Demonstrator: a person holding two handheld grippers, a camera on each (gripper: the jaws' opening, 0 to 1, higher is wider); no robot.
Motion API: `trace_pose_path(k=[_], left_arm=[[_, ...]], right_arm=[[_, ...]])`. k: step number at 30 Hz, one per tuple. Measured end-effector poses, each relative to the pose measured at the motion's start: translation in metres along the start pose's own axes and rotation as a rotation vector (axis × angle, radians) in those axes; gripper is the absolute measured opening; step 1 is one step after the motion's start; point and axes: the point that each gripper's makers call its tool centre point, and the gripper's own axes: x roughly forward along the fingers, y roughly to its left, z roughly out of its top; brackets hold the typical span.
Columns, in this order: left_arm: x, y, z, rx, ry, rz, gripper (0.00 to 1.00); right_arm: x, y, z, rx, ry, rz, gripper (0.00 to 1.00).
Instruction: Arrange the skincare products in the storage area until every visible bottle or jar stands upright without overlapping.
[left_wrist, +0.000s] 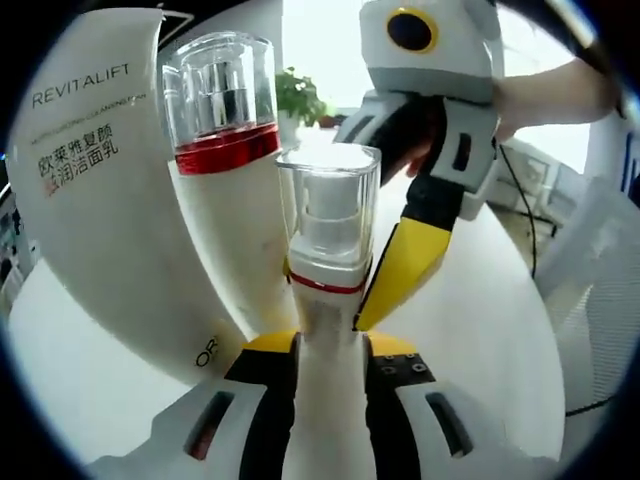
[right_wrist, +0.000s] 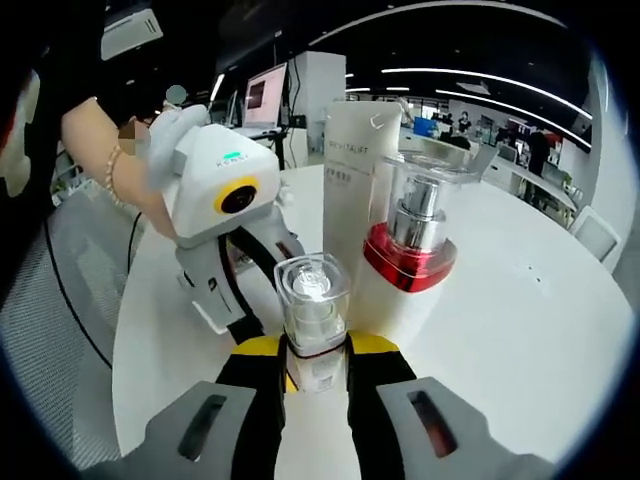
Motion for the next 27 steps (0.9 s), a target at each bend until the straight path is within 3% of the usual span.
trace_pose_path(k=[7,17,27], left_arm=[[-0.004,0.001,-0.001,-0.006,0.001,0.010,0.26],[-0.020,0.001,0.000,-0.027,0.006,0.031,0.31],[-0.048,0.000,-0.003,-0.083,0.000,0.073,0.37]], right_arm=[[-0.003,0.003,0.001,0.012,0.003,0.007,0.29],[-0.023,-0.004,-0.006,0.040,0.023,-0.048,0.34],[-0.032,-0.003,-0.007,0.096,0.018,-0.118,0.52]])
